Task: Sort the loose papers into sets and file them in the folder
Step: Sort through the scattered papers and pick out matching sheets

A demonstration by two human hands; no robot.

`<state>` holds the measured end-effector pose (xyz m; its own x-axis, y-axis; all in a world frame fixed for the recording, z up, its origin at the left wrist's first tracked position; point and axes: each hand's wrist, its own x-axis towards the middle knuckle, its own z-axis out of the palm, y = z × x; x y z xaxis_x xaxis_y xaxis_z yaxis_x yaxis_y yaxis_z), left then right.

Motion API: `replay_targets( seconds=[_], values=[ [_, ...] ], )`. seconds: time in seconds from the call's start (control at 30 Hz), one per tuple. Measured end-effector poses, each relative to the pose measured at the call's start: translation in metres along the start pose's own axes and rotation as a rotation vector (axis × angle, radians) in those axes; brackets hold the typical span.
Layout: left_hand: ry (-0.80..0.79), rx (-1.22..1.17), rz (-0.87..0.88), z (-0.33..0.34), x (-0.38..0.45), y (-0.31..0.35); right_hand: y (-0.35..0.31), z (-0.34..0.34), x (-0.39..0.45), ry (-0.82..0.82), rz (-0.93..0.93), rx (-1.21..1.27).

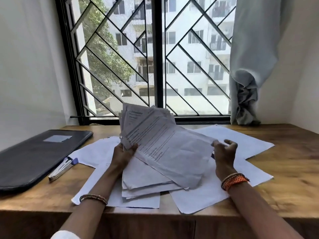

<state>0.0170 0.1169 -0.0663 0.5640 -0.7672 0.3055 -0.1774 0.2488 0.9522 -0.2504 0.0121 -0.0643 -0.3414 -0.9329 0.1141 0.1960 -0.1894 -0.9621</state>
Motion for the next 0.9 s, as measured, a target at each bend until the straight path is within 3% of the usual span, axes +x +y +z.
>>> replay_targets(
  seconds=[0.1,0.2,0.3,0.4,0.63,0.9],
  values=[
    [-0.003,-0.054,-0.002,-0.001,0.003,-0.001,-0.022,0.002,0.018,-0.08,-0.176,-0.376],
    [-0.051,-0.056,-0.007,0.002,0.002,-0.001,-0.044,0.019,0.025,-0.296,-0.415,-0.709],
    [-0.124,-0.059,-0.002,0.002,-0.002,0.0,-0.046,0.036,0.024,-0.539,-0.482,-0.952],
    [-0.158,-0.057,0.004,0.0,-0.005,-0.001,-0.04,0.038,0.021,-0.681,-0.456,-0.91],
    [-0.193,-0.064,-0.001,0.003,-0.008,0.002,-0.025,0.017,0.031,-0.63,-0.389,-0.682],
    [-0.299,-0.163,-0.111,0.0,-0.013,0.007,-0.01,0.006,0.038,-0.627,-0.168,-0.573]
  ],
)
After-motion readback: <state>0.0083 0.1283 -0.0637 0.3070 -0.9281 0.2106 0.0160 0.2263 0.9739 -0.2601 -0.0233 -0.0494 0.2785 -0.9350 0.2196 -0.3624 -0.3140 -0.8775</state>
